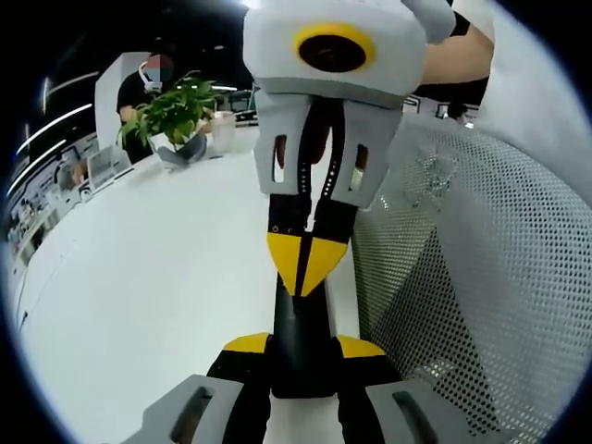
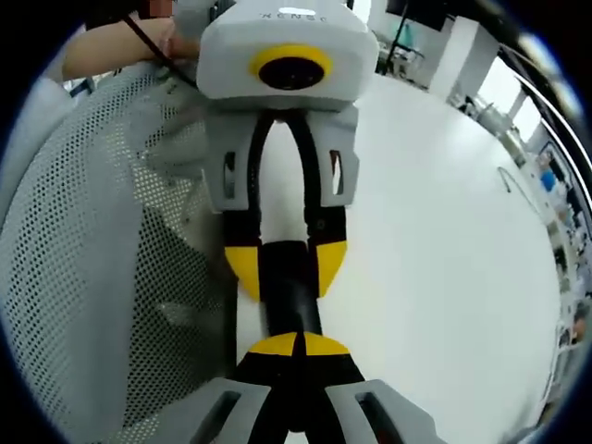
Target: Press the specified remote control buttons in sequence, fully releasing each button before pressing the next.
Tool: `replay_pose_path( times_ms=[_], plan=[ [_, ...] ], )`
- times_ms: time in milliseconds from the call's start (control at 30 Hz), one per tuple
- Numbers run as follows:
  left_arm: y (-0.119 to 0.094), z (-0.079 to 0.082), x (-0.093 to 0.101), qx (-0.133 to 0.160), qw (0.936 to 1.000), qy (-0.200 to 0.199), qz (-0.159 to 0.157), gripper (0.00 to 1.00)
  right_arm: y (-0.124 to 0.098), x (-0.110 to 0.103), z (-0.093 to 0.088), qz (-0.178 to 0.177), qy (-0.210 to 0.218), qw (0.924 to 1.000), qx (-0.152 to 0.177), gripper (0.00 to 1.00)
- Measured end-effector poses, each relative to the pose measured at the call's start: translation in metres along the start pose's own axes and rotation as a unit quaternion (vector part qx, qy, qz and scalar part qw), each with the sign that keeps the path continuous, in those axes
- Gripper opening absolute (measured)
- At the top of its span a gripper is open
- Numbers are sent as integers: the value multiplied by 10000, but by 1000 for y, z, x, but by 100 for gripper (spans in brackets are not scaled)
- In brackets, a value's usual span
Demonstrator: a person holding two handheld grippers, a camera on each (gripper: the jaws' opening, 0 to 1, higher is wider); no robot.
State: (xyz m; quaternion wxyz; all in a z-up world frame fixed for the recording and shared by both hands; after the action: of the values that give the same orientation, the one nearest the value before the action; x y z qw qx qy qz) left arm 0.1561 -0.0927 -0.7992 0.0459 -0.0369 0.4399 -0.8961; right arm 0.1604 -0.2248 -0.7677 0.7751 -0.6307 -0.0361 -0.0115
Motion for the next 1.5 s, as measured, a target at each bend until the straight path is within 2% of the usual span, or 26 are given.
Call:
replay_pose_path(
  times_ms=[400,467,533,600,1067,1333,1500],
  plan=[
    [0,-1,-1,29,10000,-18,11,25,0,0,-3,-55,-42,9996,271,0],
    [0,-1,0,40,10000,-39,22,25,-2,0,-4,-61,-189,9995,228,0],
    [0,-2,0,54,10000,-71,39,25,-5,0,-4,-187,-84,9995,251,0],
    [0,-2,1,43,10000,-73,53,25,-6,1,-3,-105,65,9993,364,0],
    [0,-2,0,59,10000,-47,26,25,1,-1,7,14,-317,9994,147,0],
    [0,-3,-1,57,10000,-26,2,25,2,7,7,344,112,9993,115,0],
    [0,-3,0,61,10000,-35,1,25,2,5,8,351,94,9993,53,0]
  ],
)
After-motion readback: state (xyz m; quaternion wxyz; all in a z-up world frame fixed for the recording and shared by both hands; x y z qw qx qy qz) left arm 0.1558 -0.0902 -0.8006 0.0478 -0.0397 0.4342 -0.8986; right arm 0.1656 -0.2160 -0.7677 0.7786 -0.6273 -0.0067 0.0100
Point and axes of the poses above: the point that each gripper's makers call its tool centre point, and the gripper's own axes: y roughly forward along the fingers, x roughly to its right, z roughly out of its top, the point moved 10 cm from there along -y, roughly backward along the fingers, and after that the axes turned 13 degrees about -x, right-handed, at the moved point
